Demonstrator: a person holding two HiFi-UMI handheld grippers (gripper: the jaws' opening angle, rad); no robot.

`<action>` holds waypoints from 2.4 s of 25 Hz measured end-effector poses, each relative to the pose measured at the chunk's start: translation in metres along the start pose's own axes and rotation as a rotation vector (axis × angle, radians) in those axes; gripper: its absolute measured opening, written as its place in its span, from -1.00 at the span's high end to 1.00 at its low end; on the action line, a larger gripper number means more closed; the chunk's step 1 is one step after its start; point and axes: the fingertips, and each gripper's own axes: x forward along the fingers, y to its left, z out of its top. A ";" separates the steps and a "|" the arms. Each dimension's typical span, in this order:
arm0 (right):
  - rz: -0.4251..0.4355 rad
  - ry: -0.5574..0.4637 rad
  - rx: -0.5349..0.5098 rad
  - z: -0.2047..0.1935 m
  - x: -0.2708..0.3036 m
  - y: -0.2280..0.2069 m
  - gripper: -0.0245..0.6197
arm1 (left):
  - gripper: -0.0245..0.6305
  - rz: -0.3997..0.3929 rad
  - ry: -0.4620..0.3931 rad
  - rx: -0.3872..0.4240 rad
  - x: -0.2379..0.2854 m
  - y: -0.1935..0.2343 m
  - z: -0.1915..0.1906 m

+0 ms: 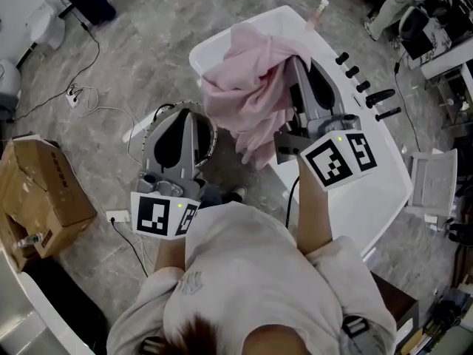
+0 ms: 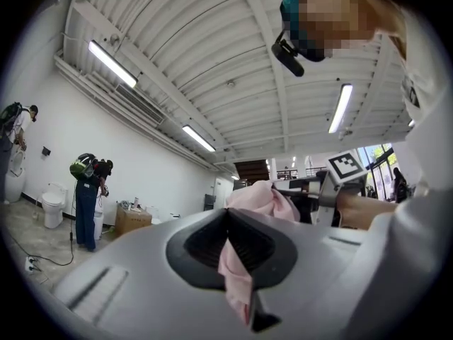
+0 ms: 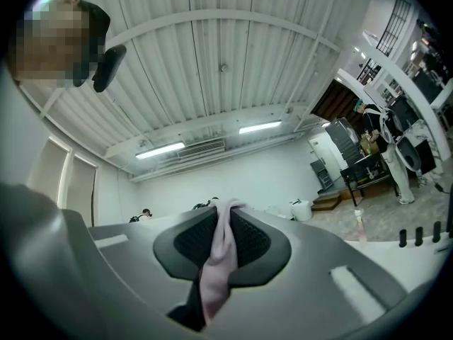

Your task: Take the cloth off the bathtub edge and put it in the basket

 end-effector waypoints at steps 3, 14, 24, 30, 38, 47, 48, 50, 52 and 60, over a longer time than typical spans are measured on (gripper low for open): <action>0.019 -0.003 -0.004 0.001 0.012 0.014 0.80 | 0.90 0.018 -0.008 -0.001 -0.006 0.014 0.004; 0.128 -0.005 -0.015 -0.010 0.086 0.096 0.80 | 0.90 0.102 -0.039 -0.011 -0.031 0.099 0.022; 0.226 0.011 0.012 -0.040 0.155 0.181 0.80 | 0.90 0.167 -0.033 -0.012 -0.062 0.188 0.029; 0.284 -0.015 0.014 -0.045 0.182 0.229 0.80 | 0.90 0.191 -0.037 -0.011 -0.079 0.232 0.032; 0.290 0.003 -0.002 -0.069 0.200 0.260 0.80 | 0.90 0.206 -0.045 -0.012 -0.096 0.274 0.036; 0.260 0.090 -0.013 -0.112 0.205 0.260 0.80 | 0.90 0.219 -0.029 -0.020 -0.103 0.295 0.032; 0.259 0.101 -0.011 -0.117 0.204 0.259 0.80 | 0.90 0.221 -0.028 -0.020 -0.104 0.296 0.031; 0.259 0.122 -0.002 -0.126 0.202 0.255 0.80 | 0.90 0.227 -0.024 -0.019 -0.103 0.296 0.031; 0.263 0.142 0.006 -0.134 0.199 0.254 0.80 | 0.90 0.236 -0.020 -0.017 -0.105 0.298 0.030; 0.279 0.219 0.020 -0.174 0.191 0.261 0.80 | 0.90 0.281 0.001 -0.019 -0.122 0.318 0.019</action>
